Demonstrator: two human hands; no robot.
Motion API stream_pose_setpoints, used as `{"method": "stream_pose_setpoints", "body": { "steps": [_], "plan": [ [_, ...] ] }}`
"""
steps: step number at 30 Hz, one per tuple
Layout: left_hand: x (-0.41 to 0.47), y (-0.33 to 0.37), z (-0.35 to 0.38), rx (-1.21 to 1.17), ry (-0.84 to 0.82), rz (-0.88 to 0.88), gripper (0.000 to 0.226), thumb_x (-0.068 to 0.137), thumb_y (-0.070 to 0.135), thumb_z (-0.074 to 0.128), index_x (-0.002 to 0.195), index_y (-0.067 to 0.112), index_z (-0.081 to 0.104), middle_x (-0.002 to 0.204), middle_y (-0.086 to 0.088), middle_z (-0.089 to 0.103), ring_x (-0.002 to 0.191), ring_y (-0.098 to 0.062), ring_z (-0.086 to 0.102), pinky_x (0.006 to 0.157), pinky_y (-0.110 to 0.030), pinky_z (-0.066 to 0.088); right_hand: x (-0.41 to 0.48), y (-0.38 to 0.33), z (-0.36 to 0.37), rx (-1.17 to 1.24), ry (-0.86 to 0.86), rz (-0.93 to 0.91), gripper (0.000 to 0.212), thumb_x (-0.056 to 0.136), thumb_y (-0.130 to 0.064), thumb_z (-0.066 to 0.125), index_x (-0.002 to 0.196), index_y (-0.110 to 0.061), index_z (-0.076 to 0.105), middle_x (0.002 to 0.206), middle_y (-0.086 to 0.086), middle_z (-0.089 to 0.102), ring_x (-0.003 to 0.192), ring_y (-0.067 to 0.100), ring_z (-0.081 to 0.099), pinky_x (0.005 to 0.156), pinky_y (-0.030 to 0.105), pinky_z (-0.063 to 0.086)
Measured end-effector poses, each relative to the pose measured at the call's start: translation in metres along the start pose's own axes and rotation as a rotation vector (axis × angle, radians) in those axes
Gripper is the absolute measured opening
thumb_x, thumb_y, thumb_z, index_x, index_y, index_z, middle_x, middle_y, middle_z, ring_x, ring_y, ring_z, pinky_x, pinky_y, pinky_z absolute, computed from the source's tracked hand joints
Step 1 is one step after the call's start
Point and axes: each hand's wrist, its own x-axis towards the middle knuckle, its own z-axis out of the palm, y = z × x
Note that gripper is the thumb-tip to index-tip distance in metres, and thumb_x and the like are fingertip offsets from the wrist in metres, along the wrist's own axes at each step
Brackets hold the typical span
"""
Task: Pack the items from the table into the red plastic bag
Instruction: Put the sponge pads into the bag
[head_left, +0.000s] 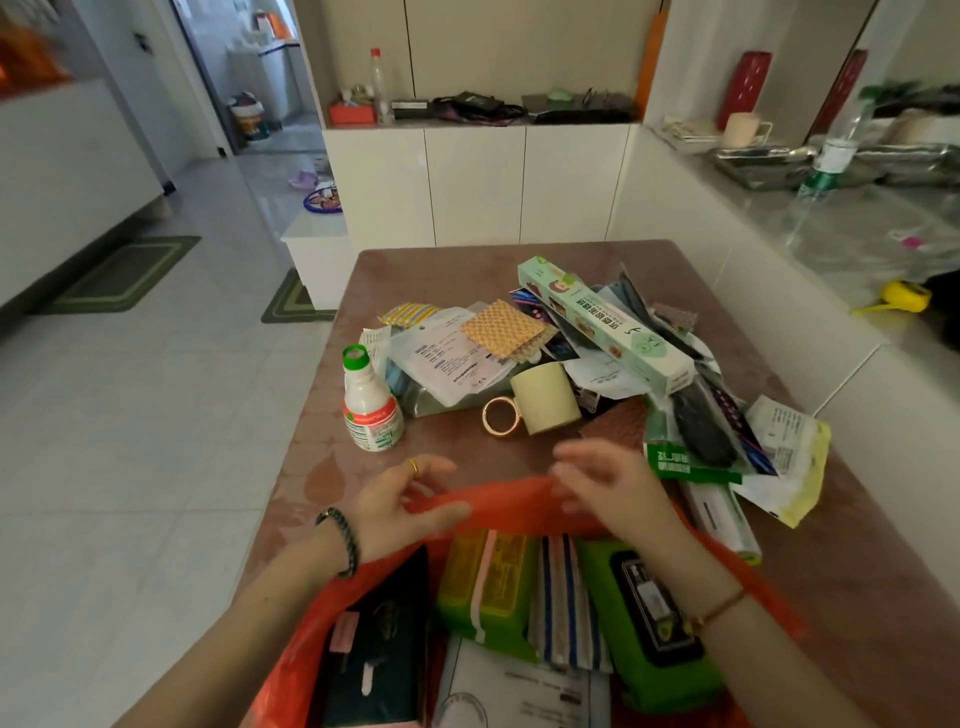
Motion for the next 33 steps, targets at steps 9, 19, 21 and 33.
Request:
{"method": "stream_pose_setpoints", "body": {
  "steps": [9,19,21,33],
  "plan": [
    [0.077,0.02,0.004,-0.458,0.325,-0.073,0.014,0.09,0.019,0.052,0.095,0.032,0.055,0.093,0.003,0.061,0.086,-0.011,0.057,0.074,-0.017,0.045,0.195,-0.014,0.016,-0.853,0.053,-0.354,0.086,0.079,-0.029,0.067,0.146,-0.021,0.014,0.155,0.016,0.014,0.142,0.034,0.014,0.113,0.049,0.02],
    [0.126,0.038,0.004,-1.023,0.354,-0.295,0.025,0.092,0.024,0.047,0.116,0.016,0.049,0.101,-0.002,0.061,0.085,-0.018,0.059,0.073,-0.03,0.048,0.244,-0.007,0.007,-0.891,0.046,-0.409,0.053,0.083,-0.023,0.054,0.134,-0.017,0.04,0.124,0.015,0.05,0.116,0.035,0.048,0.096,0.046,0.041],
    [0.131,0.045,0.006,-1.167,0.345,-0.343,0.027,0.091,0.031,0.048,0.115,0.021,0.045,0.113,-0.007,0.059,0.101,-0.024,0.059,0.077,-0.035,0.05,0.231,-0.013,-0.003,-0.603,0.164,-0.45,0.05,0.084,-0.018,0.054,0.133,-0.015,0.045,0.125,0.014,0.054,0.115,0.031,0.05,0.093,0.039,0.044],
    [0.093,0.057,0.024,-1.317,0.415,-0.447,0.053,0.074,0.024,0.066,0.123,0.014,0.048,0.104,-0.007,0.065,0.092,-0.025,0.063,0.062,-0.036,0.055,0.091,0.056,-0.042,-0.217,0.112,-0.118,0.031,0.09,-0.015,0.053,0.121,-0.015,0.056,0.119,0.0,0.057,0.12,0.02,0.052,0.089,0.003,0.038]
  ]
}}
